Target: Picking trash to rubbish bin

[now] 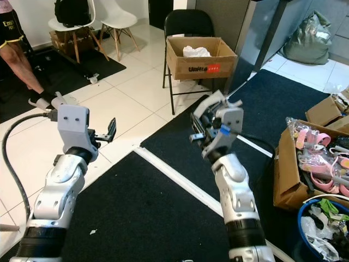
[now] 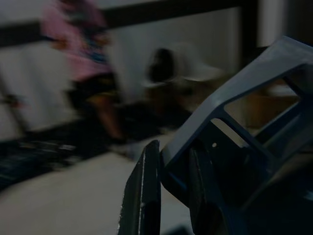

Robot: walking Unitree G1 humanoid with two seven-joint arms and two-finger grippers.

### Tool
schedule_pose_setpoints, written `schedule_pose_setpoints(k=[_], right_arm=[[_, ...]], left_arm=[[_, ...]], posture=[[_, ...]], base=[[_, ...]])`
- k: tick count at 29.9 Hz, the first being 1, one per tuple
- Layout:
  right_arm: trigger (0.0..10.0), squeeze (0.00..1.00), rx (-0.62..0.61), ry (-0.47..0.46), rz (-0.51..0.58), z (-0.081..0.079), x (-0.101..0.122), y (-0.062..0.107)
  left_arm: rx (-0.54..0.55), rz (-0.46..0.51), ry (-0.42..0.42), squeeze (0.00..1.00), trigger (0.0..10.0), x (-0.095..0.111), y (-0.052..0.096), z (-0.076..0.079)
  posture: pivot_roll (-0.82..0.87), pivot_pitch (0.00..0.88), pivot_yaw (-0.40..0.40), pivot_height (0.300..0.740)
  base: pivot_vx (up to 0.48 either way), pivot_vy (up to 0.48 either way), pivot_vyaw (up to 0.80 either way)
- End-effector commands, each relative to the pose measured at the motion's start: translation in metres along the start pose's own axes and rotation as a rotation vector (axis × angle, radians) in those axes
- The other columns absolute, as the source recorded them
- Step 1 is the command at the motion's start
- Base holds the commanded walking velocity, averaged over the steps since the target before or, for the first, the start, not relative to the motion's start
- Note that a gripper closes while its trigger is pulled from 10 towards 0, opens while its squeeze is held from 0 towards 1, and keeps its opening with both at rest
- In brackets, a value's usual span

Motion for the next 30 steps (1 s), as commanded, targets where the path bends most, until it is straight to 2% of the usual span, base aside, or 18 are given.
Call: schedule_pose_setpoints(k=[1, 3, 4, 5, 6, 8, 9, 10, 11, 14, 16, 19, 20, 22, 27, 30], right_arm=[[10.0, 0.00, 0.119, -0.037, 0.055, -0.024, 0.021, -0.014], [10.0, 0.00, 0.201, -0.031, 0.112, -0.041, 0.041, -0.027], [10.0, 0.00, 0.201, -0.031, 0.112, -0.041, 0.041, -0.027], [10.0, 0.00, 0.262, -0.022, 0.147, -0.053, 0.055, -0.034], [10.0, 0.00, 0.262, -0.022, 0.147, -0.053, 0.055, -0.034], [10.0, 0.00, 0.427, -0.058, 0.251, -0.087, 0.095, -0.044], [10.0, 0.00, 0.427, -0.058, 0.251, -0.087, 0.095, -0.044], [10.0, 0.00, 0.500, -0.082, 0.309, -0.101, 0.117, -0.046], [10.0, 0.00, 0.500, -0.082, 0.309, -0.101, 0.117, -0.046], [10.0, 0.00, 0.676, -0.096, 0.470, -0.132, 0.177, -0.049], [10.0, 0.00, 0.676, -0.096, 0.470, -0.132, 0.177, -0.049], [10.0, 0.00, 0.779, -0.109, 0.590, -0.153, 0.219, -0.045], [10.0, 0.00, 0.779, -0.109, 0.590, -0.153, 0.219, -0.045], [10.0, 0.00, 0.804, -0.109, 0.628, -0.160, 0.233, -0.045], [10.0, 0.00, 0.815, -0.115, 0.679, -0.160, 0.251, -0.048], [10.0, 0.00, 0.812, -0.119, 0.686, -0.159, 0.254, -0.048]], left_arm=[[-0.005, 0.001, -0.010, 0.00, 10.0, 0.001, -0.003, 0.000], [-0.002, 0.019, -0.009, 0.00, 10.0, 0.008, -0.009, -0.001], [-0.002, 0.019, -0.009, 0.00, 10.0, 0.008, -0.009, -0.001], [-0.003, 0.027, -0.014, 0.00, 10.0, 0.011, -0.010, -0.001], [-0.003, 0.027, -0.014, 0.00, 10.0, 0.011, -0.010, -0.001], [0.001, 0.054, -0.038, 0.00, 10.0, 0.020, -0.013, -0.004], [0.001, 0.054, -0.038, 0.00, 10.0, 0.020, -0.013, -0.004], [0.002, 0.062, -0.041, 0.00, 10.0, 0.023, -0.014, -0.005], [0.002, 0.062, -0.041, 0.00, 10.0, 0.023, -0.014, -0.005], [0.002, 0.070, -0.045, 0.00, 10.0, 0.027, -0.017, -0.007], [0.002, 0.070, -0.045, 0.00, 10.0, 0.027, -0.017, -0.007], [0.000, 0.072, -0.044, 0.00, 10.0, 0.028, -0.018, -0.006], [0.000, 0.072, -0.044, 0.00, 10.0, 0.028, -0.018, -0.006], [0.000, 0.071, -0.038, 0.00, 10.0, 0.027, -0.018, -0.005], [0.005, 0.069, -0.033, 0.00, 10.0, 0.026, -0.016, -0.004], [0.005, 0.067, -0.033, 0.00, 10.0, 0.025, -0.016, -0.004]], posture=[[0.02, 0.169, -0.038, 0.740], [0.01, 0.183, -0.054, 0.740], [0.01, 0.183, -0.054, 0.740], [0.02, 0.199, -0.043, 0.740], [0.02, 0.199, -0.043, 0.740], [0.01, 0.219, -0.055, 0.740], [0.01, 0.219, -0.055, 0.740], [0.01, 0.214, -0.053, 0.740], [0.01, 0.214, -0.053, 0.740], [0.00, 0.215, -0.055, 0.740], [0.00, 0.215, -0.055, 0.740], [0.00, 0.216, -0.054, 0.740], [0.00, 0.216, -0.054, 0.740], [0.00, 0.216, -0.055, 0.740], [0.00, 0.221, -0.060, 0.740], [0.00, 0.222, -0.061, 0.740]], base=[[0.000, 0.000, 0.00], [0.000, 0.000, 0.00], [0.000, 0.000, 0.00], [0.000, 0.000, 0.00], [0.000, 0.000, 0.00], [0.000, 0.000, 0.00], [0.000, 0.000, 0.00], [0.000, 0.000, 0.00], [0.000, 0.000, 0.00], [0.000, 0.000, 0.00], [0.000, 0.000, 0.00], [0.000, 0.000, 0.00], [0.000, 0.000, 0.00], [0.000, 0.000, 0.00], [0.000, 0.000, 0.00], [0.000, 0.000, 0.00]])
Point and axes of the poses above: a point about 5 cm out from each wrist's last joint towards the gripper, its own y axis pointing back from the gripper into the wrist, its own x axis along the axis of the wrist's last joint, z = x × y, the point moved 4 cm from there along -y, pointing out of the wrist towards the gripper, and after that the axes turned 1 degree about -y, right-handed, at the moved point
